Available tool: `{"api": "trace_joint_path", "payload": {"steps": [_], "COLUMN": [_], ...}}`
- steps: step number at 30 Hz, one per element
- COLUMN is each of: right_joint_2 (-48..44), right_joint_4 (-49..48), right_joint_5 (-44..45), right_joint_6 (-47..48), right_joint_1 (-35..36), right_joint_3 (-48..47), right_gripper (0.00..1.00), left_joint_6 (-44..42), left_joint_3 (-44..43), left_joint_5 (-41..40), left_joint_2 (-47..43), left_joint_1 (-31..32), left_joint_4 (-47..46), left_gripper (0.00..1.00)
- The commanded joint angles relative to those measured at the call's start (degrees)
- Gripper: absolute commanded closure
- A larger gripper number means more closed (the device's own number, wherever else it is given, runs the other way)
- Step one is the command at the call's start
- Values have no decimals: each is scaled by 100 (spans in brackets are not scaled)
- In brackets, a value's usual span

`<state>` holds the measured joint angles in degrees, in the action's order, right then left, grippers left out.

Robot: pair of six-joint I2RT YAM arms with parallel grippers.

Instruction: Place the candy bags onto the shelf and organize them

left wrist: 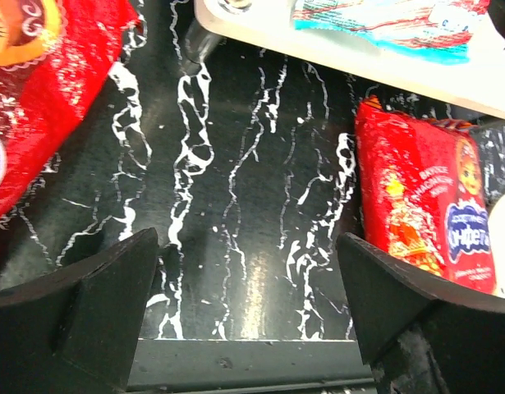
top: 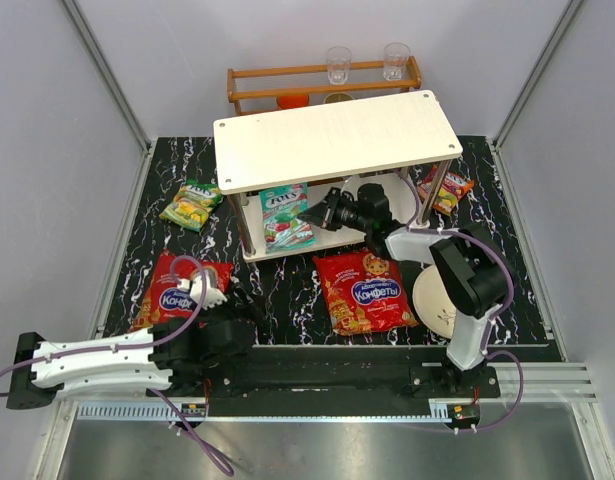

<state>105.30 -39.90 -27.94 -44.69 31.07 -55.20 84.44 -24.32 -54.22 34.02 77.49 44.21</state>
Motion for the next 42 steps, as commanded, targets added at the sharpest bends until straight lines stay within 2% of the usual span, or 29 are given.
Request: {"api": "trace_joint_path", "payload": {"steps": [1,6,15,16,17,21,23,25,28,34,38,39,40,41,42], "right_joint_2": [315,650,659,650,641,361,151,-8,-325,-1019,-1571,-1661,-1766,-1923,-1995], "right_joint_4": [-10,237,782,834,852,914,1071,1290,1528,1828,1810,1793,1775,1775,1784], "right_joint_5": [0,-132,-176,-185,-229,-115,-89,-10,192,658,825,860,913,940,957], "right_joint_6": [83,100,372,399,460,584,723,847,1041,1217,1173,1164,1155,1146,1138], "right_joint_1": [-22,-39,-31,-39,-40,-136,-180,-198,-241,-268,-268,-268,-268,-268,-268], "right_joint_3": [-640,-957,-1054,-1054,-1054,-888,-835,-747,-589,26,728,843,949,1028,1177], "right_gripper": [100,100,100,94,73,50,46,37,30,29,30,30,30,30,30], "left_joint_6": [423,494,432,441,459,459,380,336,353,301,-120,-400,-846,-1886,-2419], "left_joint_3": [-354,-390,-399,-416,-425,-495,-548,-583,-636,-925,-1014,-962,-900,-804,-577], "left_joint_5": [-484,-581,-599,-608,-608,-695,-730,-792,-871,-1249,-1434,-1364,-1233,-1066,-534], "left_joint_2": [140,8,-168,-159,-159,-194,-203,-247,-334,-484,-554,-676,-782,-896,-1132], "left_joint_1": [-6,-6,-6,-6,-6,-6,-6,-6,-6,-24,-409,-593,-1021,-1261,-1533], "left_joint_4": [615,703,835,861,879,958,967,1002,1116,1362,1372,1015,628,189,-294], "left_gripper": [7,7,7,6,6,6,6,5,5,5,5,5,5,5,5]}}
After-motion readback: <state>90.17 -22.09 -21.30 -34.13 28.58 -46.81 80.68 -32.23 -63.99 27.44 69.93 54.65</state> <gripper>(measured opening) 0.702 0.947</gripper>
